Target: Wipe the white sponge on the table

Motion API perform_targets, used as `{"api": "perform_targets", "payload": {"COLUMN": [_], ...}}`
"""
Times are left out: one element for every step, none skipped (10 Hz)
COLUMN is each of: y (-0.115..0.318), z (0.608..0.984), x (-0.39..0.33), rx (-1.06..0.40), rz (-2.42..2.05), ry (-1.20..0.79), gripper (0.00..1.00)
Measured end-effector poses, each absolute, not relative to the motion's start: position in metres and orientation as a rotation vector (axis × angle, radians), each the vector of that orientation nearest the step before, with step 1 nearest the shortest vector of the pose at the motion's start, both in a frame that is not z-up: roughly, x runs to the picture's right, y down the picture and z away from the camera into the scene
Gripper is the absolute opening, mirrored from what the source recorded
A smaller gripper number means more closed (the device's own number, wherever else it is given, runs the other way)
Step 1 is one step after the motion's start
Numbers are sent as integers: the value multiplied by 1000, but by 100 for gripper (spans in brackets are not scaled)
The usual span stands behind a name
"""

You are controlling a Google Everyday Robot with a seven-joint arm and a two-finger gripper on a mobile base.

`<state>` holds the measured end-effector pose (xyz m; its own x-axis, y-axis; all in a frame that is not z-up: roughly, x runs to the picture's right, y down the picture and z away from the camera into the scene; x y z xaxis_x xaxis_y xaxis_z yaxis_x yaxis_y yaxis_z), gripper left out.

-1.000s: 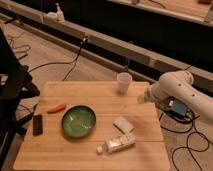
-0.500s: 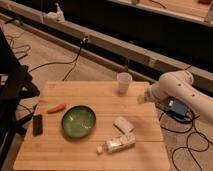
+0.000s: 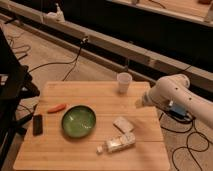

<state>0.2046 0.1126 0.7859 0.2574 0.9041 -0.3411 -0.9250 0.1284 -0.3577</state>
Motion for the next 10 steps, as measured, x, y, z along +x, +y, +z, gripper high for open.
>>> {"api": "perform_targets", "payload": {"y": [125, 137, 149, 161, 170, 173, 164, 143, 125, 111], "z": [789, 792, 795, 795, 793, 789, 782, 778, 777, 778], "x": [200, 193, 186, 174, 159, 145, 135, 140, 150, 164], "rx": [-581, -610, -637, -667, -695, -717, -713, -669, -632, -598], "rz": [1321, 1312, 1304, 1285, 1260, 1234, 1211, 1207, 1220, 1238], "ry": [53, 61, 62, 60, 47, 22, -23, -54, -70, -77], "gripper": [34, 34, 34, 34, 34, 34, 32, 27, 29, 36]}}
